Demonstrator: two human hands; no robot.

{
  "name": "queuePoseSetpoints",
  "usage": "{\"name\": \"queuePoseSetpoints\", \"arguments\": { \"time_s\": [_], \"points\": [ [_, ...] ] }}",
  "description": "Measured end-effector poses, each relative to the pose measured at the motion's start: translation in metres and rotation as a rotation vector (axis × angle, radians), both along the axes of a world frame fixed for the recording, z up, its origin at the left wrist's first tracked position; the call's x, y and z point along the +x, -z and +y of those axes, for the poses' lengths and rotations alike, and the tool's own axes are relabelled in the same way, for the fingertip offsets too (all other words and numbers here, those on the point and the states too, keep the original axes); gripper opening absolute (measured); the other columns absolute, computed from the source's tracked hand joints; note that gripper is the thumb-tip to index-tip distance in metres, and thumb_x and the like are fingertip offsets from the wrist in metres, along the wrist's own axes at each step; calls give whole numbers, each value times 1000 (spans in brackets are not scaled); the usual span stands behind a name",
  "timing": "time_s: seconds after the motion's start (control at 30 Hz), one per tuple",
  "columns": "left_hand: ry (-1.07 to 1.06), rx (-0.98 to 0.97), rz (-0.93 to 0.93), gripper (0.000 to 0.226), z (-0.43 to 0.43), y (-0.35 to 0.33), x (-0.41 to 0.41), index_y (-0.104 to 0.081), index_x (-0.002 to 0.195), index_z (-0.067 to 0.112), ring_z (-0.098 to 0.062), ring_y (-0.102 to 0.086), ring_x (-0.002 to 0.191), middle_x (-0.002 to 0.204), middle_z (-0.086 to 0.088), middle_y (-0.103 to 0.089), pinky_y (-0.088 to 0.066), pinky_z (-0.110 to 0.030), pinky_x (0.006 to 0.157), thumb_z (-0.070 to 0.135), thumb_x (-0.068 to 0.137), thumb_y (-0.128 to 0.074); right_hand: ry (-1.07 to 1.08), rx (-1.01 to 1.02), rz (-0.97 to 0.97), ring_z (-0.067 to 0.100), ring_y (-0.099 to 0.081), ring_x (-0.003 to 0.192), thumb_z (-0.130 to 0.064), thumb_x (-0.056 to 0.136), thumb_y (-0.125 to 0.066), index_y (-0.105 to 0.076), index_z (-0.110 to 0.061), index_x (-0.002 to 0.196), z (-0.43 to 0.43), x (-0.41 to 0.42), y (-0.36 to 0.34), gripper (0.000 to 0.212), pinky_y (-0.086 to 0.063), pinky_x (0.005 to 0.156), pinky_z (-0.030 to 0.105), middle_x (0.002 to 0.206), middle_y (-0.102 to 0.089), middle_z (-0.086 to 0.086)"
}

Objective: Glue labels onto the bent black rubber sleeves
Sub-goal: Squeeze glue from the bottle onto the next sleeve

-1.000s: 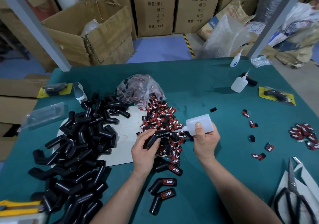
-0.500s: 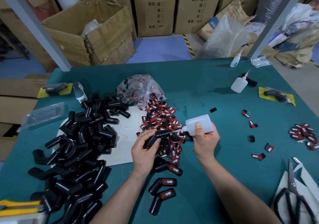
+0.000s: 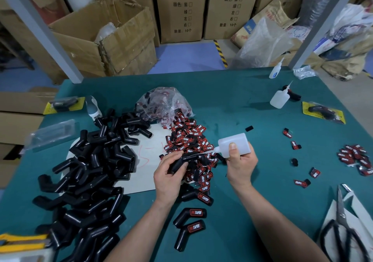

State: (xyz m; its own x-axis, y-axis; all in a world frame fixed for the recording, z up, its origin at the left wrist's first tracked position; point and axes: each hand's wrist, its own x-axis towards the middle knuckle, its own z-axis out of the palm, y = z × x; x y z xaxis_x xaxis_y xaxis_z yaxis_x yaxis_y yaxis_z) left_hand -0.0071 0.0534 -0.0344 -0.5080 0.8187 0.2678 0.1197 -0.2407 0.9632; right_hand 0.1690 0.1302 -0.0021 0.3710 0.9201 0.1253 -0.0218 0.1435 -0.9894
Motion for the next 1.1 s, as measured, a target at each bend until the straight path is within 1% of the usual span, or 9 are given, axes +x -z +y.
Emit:
{"name": "queuePoseSetpoints", "arguments": {
  "time_s": [0.07,0.17,0.27,0.33,0.43,0.53,0.73,0.93,1.1],
  "points": [
    [1,3,-2,32,0,0,0,-76,110,42,-18,-69,115,116,8,-74,-49,-23,103,23,84,-78,-6,3,-13,17,-52,63,-50,77,-67,-58,-23,76,-1,-1,-1,28,-45,62,38,66,-58,-13],
    [4,11,3,32,0,0,0,-76,110,41,-18,-69,114,116,8,-74,-49,-24,104,23,84,-77,-8,11,-21,15,-53,63,-49,78,-67,-58,-24,76,-1,-2,-2,27,-46,62,37,66,-60,-14],
    [3,9,-4,32,0,0,0,-76,109,41,-18,-69,113,115,8,-74,-50,-25,104,22,83,-78,2,9,-19,21,-54,66,-49,78,-68,-59,-25,77,-1,0,-2,26,-48,62,44,69,-58,-6],
    [0,9,-3,32,0,0,0,-77,109,41,-18,-69,113,115,8,-74,-50,-24,103,22,83,-77,-7,4,-20,21,-54,66,-49,78,-68,-61,-26,74,-1,-1,-1,24,-48,62,46,68,-59,-9],
    [-2,8,7,32,0,0,0,-76,109,43,-18,-69,114,116,9,-74,-50,-24,103,23,84,-78,-14,-2,-20,21,-54,65,-49,77,-68,-61,-26,73,-2,-1,-1,25,-48,62,44,67,-58,-11],
    [-4,-5,5,32,-1,-1,0,-75,109,43,-18,-68,115,116,10,-73,-49,-23,103,23,84,-78,4,-1,-31,19,-53,63,-50,77,-67,-58,-24,75,-1,-1,-2,27,-46,61,38,67,-57,-12],
    [-14,-21,-29,42,-2,-1,0,-75,109,42,-16,-68,115,116,6,-73,-49,-21,103,9,84,-78,5,-9,-41,22,-53,68,-52,76,-66,-57,-20,76,-1,0,-5,33,-47,61,45,71,-55,4],
    [-23,-24,-18,45,-1,-4,1,-74,108,44,-11,-68,114,115,12,-73,-48,-17,101,7,83,-77,15,5,-48,21,-52,67,-51,76,-65,-57,-21,76,-2,-1,-7,30,-46,61,42,70,-56,1],
    [-22,-31,-23,46,-1,-3,1,-74,109,46,-11,-68,115,116,11,-73,-47,-17,102,8,83,-78,24,6,-35,21,-52,67,-51,77,-65,-57,-21,76,0,1,-8,31,-45,60,41,70,-55,3]
  ]
}}
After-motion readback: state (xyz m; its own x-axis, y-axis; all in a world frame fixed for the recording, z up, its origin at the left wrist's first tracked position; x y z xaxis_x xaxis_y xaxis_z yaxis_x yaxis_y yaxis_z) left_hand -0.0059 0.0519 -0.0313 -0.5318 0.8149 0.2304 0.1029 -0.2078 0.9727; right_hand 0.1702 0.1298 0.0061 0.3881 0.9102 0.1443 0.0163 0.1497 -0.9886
